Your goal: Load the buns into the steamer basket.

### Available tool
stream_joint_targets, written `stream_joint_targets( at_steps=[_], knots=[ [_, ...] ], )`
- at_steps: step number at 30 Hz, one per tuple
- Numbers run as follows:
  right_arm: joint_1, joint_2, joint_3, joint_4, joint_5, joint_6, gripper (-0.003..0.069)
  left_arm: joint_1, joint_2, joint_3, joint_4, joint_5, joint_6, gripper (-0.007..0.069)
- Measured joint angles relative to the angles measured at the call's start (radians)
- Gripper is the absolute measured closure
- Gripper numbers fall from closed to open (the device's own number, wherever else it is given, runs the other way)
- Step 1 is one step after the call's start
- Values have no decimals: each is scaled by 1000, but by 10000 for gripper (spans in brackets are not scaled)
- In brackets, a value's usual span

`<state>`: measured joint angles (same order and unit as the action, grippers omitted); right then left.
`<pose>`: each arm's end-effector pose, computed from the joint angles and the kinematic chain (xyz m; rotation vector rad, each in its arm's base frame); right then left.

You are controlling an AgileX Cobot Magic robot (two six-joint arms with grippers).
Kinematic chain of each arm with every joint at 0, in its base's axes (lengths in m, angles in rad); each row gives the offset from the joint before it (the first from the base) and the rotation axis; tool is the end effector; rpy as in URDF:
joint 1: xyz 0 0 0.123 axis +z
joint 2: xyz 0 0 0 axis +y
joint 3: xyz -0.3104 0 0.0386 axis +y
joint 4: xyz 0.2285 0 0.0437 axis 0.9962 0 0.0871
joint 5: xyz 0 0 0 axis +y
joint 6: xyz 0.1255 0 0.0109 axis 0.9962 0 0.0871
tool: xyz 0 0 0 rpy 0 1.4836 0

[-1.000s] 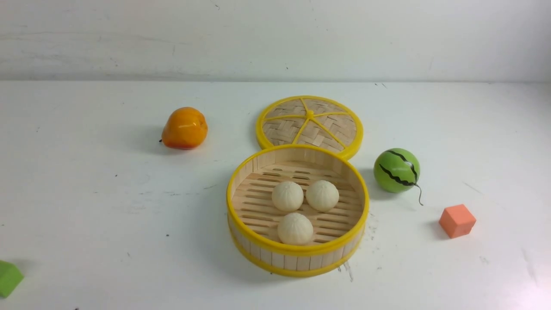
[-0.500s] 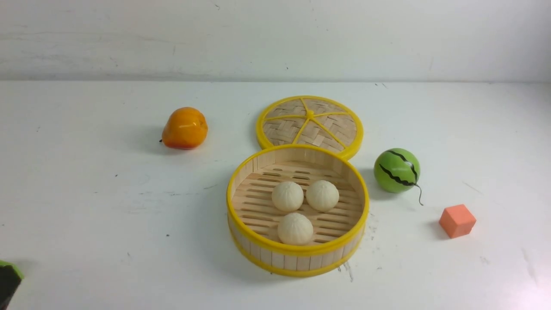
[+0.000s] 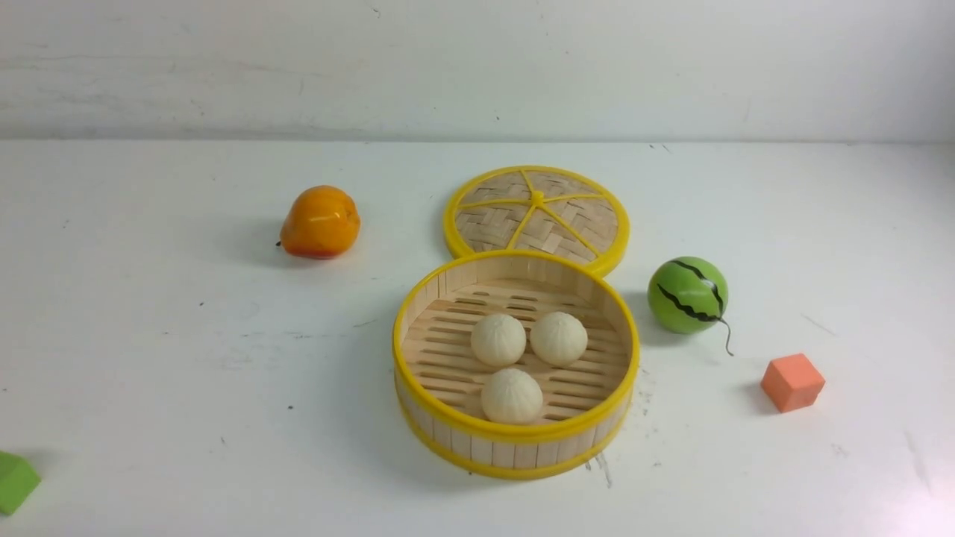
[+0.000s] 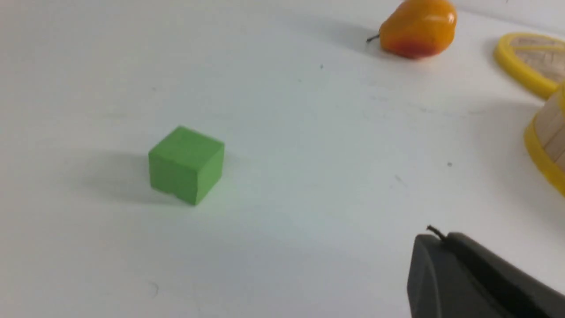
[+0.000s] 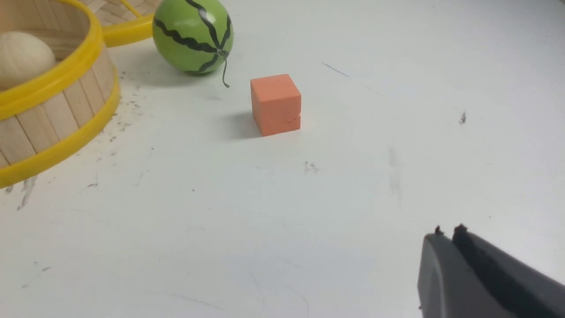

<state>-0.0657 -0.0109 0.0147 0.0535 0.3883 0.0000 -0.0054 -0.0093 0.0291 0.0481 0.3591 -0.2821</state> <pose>0.0381 0.0001 0.1632 0.0941 1.8728 0.0079 0.0392 0.0019 0.1616 -0.2272 1.8510 -0.1522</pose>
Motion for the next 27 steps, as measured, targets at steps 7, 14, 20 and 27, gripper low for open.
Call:
stream_joint_targets(
  at_steps=[7,14,20,27],
  knots=[
    [0,0,0,0,0,0,615,0,0,0,-10,5,18,638],
    [0,0,0,0,0,0,606,0,0,0,-10,5,18,638],
    [0,0,0,0,0,0,597,0,0,0,-10,5,18,638],
    [0,0,0,0,0,0,587,0,0,0,-10,5,19,638]
  ],
)
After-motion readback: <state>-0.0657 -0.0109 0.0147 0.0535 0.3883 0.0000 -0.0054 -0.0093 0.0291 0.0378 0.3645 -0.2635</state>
